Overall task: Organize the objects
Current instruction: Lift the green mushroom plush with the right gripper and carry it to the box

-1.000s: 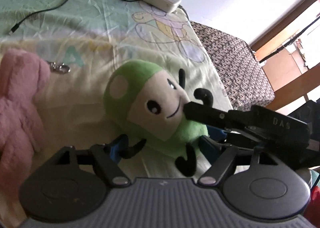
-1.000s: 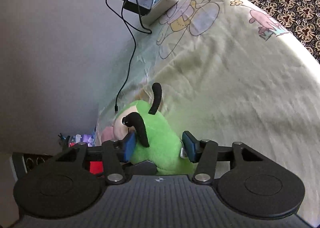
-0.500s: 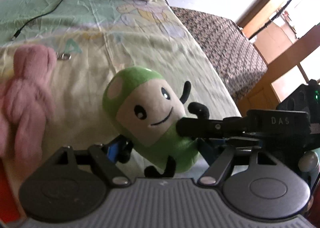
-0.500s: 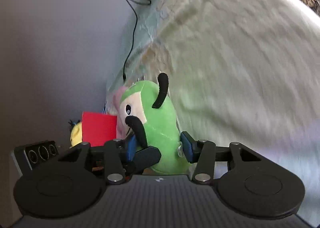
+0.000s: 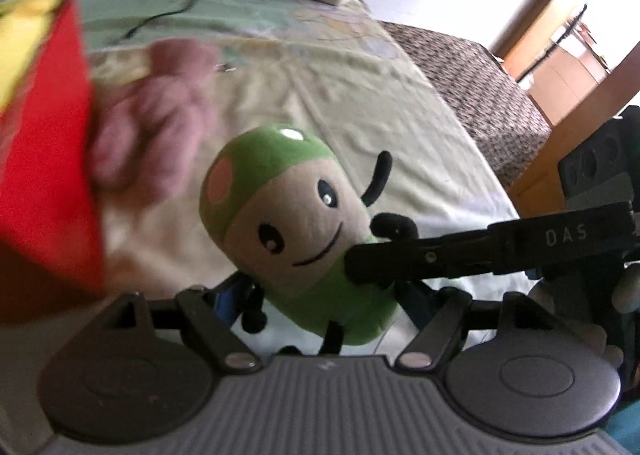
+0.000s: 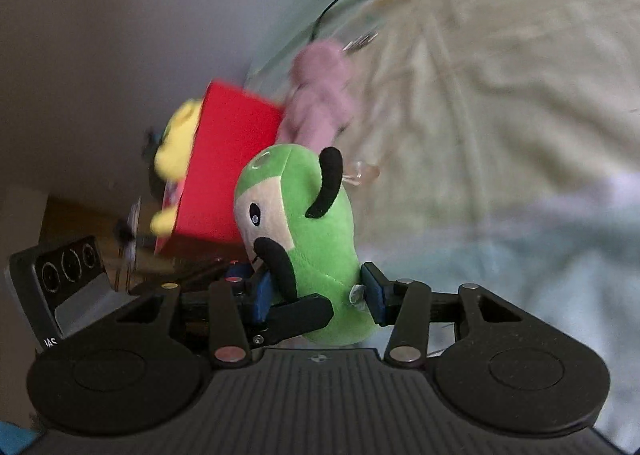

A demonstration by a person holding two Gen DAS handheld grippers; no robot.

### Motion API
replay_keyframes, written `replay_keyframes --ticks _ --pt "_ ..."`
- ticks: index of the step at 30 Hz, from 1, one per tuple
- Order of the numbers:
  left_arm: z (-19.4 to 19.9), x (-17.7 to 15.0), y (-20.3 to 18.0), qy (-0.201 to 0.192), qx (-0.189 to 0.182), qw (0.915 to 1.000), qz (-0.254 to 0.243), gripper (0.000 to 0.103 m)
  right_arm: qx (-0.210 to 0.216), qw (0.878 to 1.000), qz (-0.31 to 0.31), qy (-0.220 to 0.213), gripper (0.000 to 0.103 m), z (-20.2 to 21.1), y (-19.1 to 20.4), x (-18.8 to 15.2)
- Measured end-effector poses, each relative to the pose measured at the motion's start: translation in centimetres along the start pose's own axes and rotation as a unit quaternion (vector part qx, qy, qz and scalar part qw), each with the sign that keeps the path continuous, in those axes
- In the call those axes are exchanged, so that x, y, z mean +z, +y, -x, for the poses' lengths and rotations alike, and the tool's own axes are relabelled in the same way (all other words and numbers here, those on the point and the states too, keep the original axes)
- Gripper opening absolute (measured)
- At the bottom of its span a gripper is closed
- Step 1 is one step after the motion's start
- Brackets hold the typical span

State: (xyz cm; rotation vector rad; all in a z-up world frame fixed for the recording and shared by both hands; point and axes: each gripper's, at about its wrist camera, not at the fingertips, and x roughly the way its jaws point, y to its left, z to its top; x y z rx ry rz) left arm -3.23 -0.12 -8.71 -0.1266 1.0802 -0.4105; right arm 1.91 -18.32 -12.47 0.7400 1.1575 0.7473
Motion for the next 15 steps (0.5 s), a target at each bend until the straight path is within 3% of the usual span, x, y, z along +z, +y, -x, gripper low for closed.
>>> replay_keyframes --ticks 7,15 --pt "4.3 -4.4 3.3 -0.018 0.049 0.9972 0.054 0.077 0.030 0.994 0.067 0.081 0.049 -4.9 4.2 -1.7" --pt "10.1 -9.5 7.4 -0.046 0.113 0.9867 0.108 0.077 0.071 0.976 0.133 0.157 0.048 -11.3 10.1 -3.6"
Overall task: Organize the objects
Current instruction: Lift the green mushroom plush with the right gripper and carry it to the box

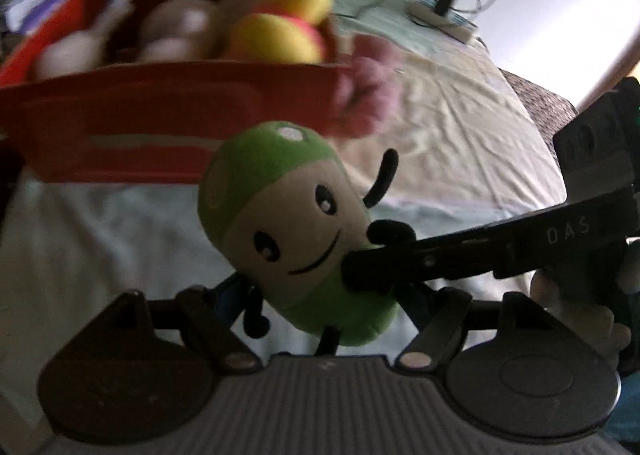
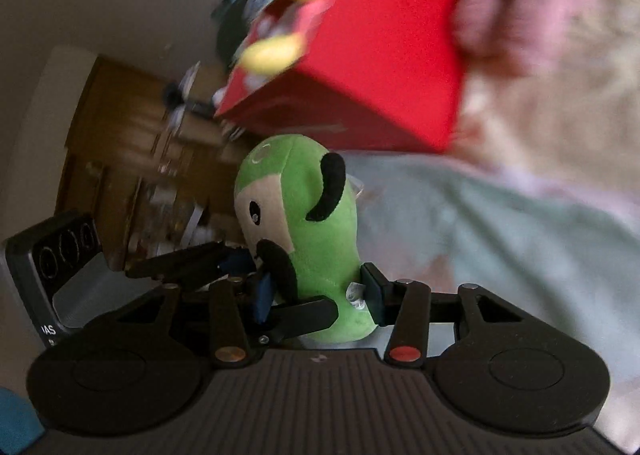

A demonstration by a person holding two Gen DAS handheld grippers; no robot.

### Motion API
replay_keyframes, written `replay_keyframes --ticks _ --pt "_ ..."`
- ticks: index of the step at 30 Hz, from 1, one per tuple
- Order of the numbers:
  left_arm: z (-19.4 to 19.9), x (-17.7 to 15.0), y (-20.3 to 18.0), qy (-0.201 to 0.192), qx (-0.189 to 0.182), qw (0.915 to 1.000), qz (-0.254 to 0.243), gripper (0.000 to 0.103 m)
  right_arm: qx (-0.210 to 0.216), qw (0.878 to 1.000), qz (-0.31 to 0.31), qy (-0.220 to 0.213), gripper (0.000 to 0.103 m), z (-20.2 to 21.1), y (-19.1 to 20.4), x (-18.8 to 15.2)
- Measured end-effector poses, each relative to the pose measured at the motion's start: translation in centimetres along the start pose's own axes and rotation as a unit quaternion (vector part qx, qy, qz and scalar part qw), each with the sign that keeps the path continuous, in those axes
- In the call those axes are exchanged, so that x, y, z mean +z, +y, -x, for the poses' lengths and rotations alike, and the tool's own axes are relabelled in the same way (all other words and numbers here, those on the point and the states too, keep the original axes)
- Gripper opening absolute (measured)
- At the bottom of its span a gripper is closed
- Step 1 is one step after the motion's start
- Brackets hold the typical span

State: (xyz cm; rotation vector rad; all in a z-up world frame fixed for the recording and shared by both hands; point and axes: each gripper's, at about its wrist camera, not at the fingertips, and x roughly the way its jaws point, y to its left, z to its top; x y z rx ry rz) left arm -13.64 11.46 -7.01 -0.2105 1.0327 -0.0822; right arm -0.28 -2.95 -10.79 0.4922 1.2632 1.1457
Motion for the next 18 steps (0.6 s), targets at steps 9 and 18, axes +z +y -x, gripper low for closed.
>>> replay_keyframes --ticks 9,18 --pt "6.5 -0.5 7.2 -0.053 0.035 0.9978 -0.017 0.077 0.024 0.997 0.076 -0.009 0.048 -6.1 6.7 3.2" --pt "9.7 4.1 11.6 -0.126 0.009 0.9891 -0.076 0.077 0.029 0.989 0.066 -0.128 0.048 -7.4 10.1 6.1"
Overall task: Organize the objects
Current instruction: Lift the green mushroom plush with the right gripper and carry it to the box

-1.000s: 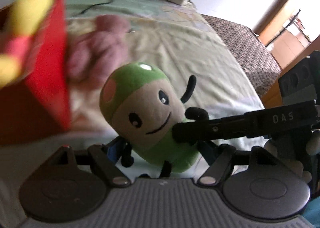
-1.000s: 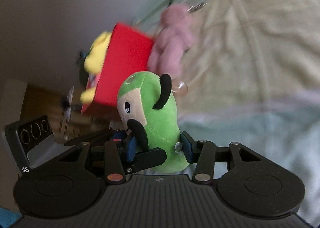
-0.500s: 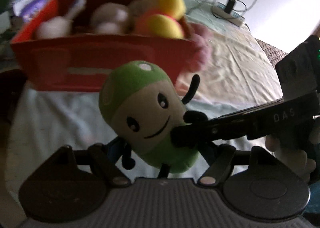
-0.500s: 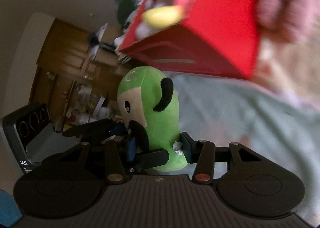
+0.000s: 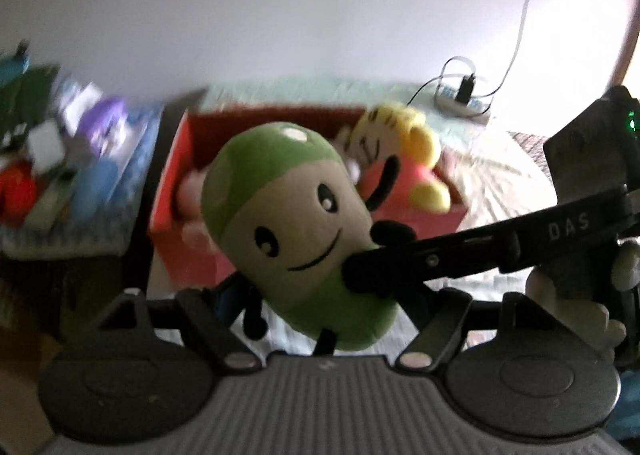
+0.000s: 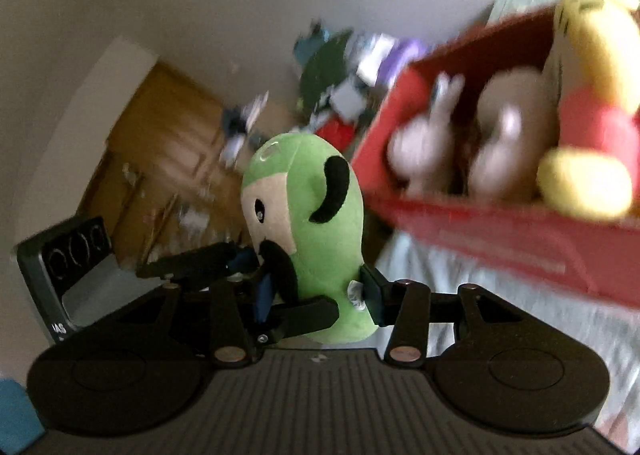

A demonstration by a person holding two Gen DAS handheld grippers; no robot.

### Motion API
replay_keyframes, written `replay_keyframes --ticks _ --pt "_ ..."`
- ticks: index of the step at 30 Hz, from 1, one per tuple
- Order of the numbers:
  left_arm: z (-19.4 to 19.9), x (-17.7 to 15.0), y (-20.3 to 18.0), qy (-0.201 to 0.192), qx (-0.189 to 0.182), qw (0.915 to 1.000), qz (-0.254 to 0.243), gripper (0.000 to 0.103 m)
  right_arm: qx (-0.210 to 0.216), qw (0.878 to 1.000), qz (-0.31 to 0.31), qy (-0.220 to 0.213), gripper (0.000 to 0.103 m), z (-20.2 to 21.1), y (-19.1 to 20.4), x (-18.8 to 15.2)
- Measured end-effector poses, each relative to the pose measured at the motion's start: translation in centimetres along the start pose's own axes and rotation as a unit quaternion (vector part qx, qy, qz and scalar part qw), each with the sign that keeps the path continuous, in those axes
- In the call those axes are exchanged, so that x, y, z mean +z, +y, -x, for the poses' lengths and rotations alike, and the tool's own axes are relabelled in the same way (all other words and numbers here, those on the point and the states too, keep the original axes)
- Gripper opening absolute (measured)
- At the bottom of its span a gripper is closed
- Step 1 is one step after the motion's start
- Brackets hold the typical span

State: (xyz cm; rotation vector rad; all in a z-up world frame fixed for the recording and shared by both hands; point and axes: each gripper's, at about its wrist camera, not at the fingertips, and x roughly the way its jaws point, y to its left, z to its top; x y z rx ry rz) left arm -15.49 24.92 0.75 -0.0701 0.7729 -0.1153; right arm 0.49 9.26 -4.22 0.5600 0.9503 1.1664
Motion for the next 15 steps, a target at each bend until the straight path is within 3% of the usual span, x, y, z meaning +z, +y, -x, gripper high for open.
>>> replay_keyframes --ticks 4,8,11,15 --pt "-1.9 2.8 0.8 -0.019 -0.041 0.9984 -0.034 0.077 -0.046 0.997 -0.017 -0.065 0.048 0.3 -0.3 1.1" --pt "-5.1 5.8 2.1 -0.013 -0.095 0.9944 -0.045 0.077 -0.103 0.986 -0.047 -0.122 0.048 0.0 -0.9 2.3" --pt "-7.5 7.5 2.8 -0.004 -0.117 0.9919 -0.051 0.078 -0.136 0.978 -0.066 -0.143 0.048 -0.9 -1.3 3.2" --pt "-9.7 8.1 3.8 0.007 -0.121 0.9913 -0.049 0.080 -0.178 0.971 -0.079 -0.138 0.048 -3.4 -1.3 4.2"
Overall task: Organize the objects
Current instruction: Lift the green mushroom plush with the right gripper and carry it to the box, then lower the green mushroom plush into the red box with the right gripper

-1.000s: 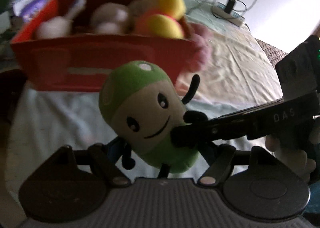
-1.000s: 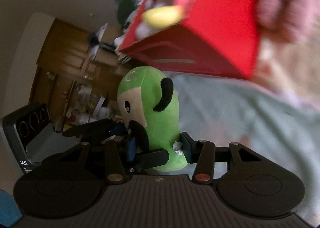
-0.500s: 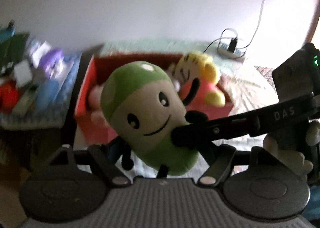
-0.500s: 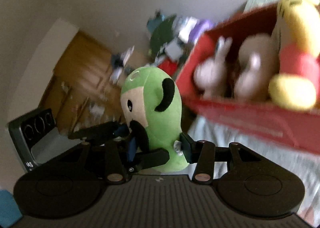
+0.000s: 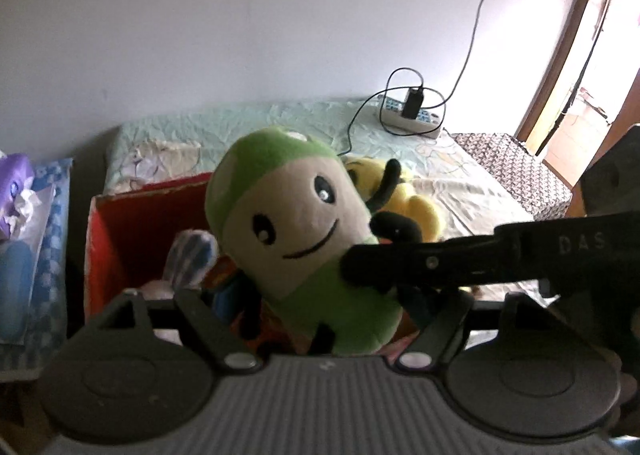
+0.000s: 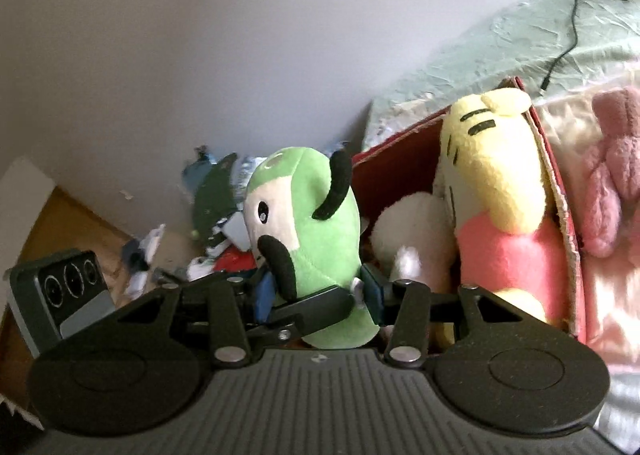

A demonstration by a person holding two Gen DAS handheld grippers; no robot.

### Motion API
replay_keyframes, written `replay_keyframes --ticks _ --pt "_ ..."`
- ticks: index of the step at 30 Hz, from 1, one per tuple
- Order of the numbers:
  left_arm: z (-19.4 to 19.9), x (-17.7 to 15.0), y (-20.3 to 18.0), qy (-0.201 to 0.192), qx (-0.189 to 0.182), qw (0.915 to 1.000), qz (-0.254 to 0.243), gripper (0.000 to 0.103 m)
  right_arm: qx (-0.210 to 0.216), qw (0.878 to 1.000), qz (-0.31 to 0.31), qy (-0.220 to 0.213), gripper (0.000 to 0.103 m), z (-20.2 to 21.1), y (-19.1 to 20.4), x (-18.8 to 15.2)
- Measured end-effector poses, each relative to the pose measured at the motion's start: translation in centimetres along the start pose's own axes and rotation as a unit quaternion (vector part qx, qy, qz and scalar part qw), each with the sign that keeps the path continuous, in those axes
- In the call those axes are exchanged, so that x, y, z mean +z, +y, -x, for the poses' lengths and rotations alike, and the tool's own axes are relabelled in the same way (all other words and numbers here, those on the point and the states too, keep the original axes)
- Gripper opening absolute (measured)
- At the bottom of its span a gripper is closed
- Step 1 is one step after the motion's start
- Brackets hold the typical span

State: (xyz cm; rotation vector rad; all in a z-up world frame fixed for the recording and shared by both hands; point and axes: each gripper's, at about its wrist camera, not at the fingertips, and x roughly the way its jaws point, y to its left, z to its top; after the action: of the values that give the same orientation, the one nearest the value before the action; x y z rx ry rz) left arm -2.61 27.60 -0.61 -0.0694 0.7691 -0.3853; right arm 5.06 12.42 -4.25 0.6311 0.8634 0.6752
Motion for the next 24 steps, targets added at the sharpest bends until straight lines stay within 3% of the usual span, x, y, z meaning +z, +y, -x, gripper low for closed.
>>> replay_keyframes --ticks 4,13,18,24 --pt "-1.1 -0.8 2.5 0.019 -0.008 0.9995 0.025 0.081 -0.034 0.999 0.013 0.016 0.048 -1.9 0.7 -0.3" --pt "-0.7 -3.3 5.9 0.032 0.005 0.9977 0.059 0.082 -0.050 0.996 0.038 0.055 0.049 -2.8 1.5 -0.9" --pt "-1.0 -3.3 5.8 0.029 0.017 0.9984 0.045 0.082 -0.074 0.995 0.034 0.050 0.051 -2.9 0.8 -0.5" --pt "-2.0 -2.3 5.8 0.032 0.019 0.9981 0.049 0.086 -0.055 0.998 0.026 0.030 0.051 -0.8 0.5 -0.1"
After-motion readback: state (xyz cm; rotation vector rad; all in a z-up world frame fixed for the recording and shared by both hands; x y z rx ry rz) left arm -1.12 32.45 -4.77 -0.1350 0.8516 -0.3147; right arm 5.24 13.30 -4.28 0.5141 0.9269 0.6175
